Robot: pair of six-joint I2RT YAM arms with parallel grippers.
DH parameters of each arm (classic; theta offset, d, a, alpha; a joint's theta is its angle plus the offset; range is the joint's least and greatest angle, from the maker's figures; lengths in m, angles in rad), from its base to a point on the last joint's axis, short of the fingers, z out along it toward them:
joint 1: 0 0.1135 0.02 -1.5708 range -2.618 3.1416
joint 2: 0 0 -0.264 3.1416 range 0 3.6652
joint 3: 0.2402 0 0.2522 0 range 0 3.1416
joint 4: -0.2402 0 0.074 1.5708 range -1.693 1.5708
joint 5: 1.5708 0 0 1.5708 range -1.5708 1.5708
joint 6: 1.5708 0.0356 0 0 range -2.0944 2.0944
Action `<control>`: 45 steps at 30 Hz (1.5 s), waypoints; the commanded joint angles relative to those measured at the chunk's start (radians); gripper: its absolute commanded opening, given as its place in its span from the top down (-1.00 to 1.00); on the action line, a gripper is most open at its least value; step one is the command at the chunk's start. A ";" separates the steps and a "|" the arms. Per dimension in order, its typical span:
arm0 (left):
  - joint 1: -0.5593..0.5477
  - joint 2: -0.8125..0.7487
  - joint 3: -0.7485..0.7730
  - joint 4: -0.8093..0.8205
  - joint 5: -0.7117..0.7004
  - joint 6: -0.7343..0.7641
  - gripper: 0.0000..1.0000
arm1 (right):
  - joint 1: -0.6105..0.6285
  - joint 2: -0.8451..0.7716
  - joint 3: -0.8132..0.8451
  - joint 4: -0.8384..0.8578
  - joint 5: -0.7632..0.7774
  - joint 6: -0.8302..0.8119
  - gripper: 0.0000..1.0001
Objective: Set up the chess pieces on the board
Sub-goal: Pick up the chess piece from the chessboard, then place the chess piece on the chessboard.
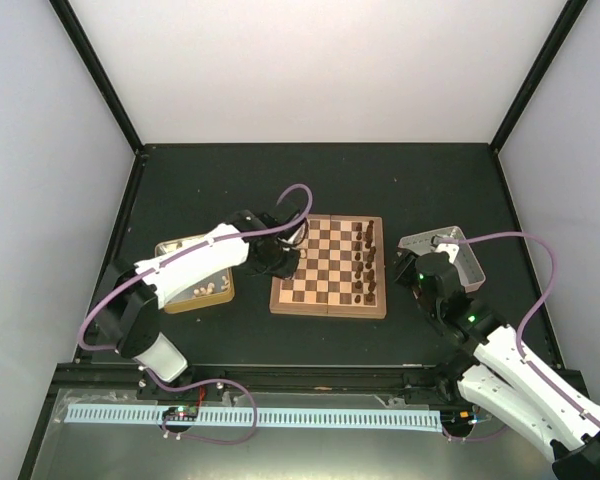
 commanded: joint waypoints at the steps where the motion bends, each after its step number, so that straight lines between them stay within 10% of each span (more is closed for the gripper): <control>1: 0.041 -0.043 0.098 -0.085 -0.006 0.057 0.86 | -0.004 -0.009 0.015 -0.007 0.061 -0.009 -0.31; 18: 0.188 0.194 0.471 -0.191 0.063 0.151 0.85 | -0.005 0.048 0.065 -0.104 0.183 -0.058 -0.29; 45: 0.199 0.366 0.588 -0.212 0.061 0.170 0.85 | -0.006 0.041 0.028 -0.050 0.145 -0.071 -0.29</control>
